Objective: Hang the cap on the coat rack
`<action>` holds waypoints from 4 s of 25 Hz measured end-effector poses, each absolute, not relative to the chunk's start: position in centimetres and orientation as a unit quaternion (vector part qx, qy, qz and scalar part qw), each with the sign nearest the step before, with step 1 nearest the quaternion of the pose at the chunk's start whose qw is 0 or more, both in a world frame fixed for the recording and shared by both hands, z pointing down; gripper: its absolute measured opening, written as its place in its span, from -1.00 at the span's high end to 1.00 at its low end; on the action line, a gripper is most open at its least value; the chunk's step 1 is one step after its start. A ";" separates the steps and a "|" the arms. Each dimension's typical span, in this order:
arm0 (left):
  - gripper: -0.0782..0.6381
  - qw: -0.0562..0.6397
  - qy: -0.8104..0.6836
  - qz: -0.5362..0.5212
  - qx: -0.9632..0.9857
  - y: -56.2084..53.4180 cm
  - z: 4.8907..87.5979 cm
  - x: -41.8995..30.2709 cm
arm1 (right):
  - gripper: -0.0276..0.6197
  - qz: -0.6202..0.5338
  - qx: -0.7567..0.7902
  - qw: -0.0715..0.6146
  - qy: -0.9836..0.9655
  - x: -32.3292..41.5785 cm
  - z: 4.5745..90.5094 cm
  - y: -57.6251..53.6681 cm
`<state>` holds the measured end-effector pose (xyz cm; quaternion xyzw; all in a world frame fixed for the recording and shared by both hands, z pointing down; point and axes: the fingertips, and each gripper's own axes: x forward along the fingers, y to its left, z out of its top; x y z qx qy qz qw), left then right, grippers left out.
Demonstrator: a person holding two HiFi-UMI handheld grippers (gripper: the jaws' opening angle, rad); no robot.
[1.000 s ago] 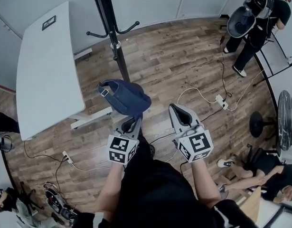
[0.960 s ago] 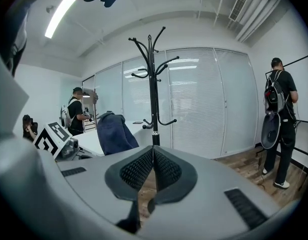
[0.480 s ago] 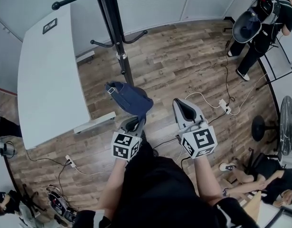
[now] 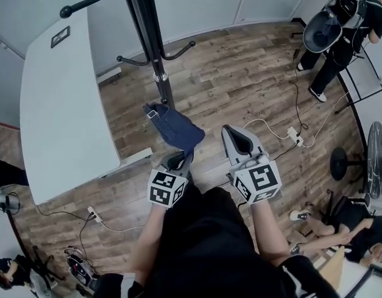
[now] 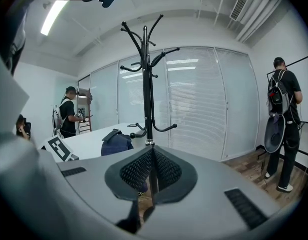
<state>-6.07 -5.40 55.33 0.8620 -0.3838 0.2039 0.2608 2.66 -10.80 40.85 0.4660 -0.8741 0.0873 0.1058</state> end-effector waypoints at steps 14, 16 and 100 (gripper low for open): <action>0.69 0.258 -0.377 0.220 0.862 -7.3 55.2 -5.1 | 0.82 0.097 0.481 0.107 -0.864 3.8 41.0 -11.1; 0.69 0.259 -0.379 0.225 0.860 -7.6 55.2 -4.8 | 0.82 0.098 0.478 0.109 -0.866 3.8 41.0 -11.3; 0.37 0.254 -0.427 0.337 0.800 -16.7 64.6 -10.2 | 0.82 0.101 0.476 0.138 -0.862 3.3 41.4 -14.2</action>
